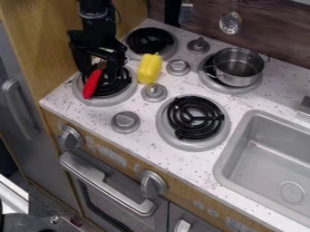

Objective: Take the silver pot from the upper right burner and move it on the lower right burner

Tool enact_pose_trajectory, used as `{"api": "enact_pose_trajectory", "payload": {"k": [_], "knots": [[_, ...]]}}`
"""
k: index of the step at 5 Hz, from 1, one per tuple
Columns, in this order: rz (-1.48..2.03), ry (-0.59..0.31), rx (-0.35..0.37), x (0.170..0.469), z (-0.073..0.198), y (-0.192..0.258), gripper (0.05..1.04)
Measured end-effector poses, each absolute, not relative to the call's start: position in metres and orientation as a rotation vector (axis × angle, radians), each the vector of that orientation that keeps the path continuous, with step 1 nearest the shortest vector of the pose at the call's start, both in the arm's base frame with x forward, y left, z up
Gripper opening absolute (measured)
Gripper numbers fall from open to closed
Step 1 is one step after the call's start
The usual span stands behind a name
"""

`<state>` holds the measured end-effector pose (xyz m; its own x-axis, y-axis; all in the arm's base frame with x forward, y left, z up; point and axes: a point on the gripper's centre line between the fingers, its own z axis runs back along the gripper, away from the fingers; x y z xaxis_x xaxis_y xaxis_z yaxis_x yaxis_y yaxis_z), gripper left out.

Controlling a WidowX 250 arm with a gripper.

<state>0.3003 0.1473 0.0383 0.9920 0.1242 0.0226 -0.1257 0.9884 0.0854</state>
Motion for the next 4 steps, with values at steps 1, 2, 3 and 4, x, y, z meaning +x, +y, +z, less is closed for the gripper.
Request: {"api": "enact_pose_trajectory", "payload": {"k": [1,2,3,4], "knots": [[0.125,0.019,0.069,0.297,0.026,0.144,0.997],[0.087,0.023,0.051,0.305,0.019,0.129,0.997],[0.010,-0.013,0.028,0.324,0.021,0.098,0.997],[-0.094,-0.106,-0.017,0.347,0.022,0.059,0.997]]}}
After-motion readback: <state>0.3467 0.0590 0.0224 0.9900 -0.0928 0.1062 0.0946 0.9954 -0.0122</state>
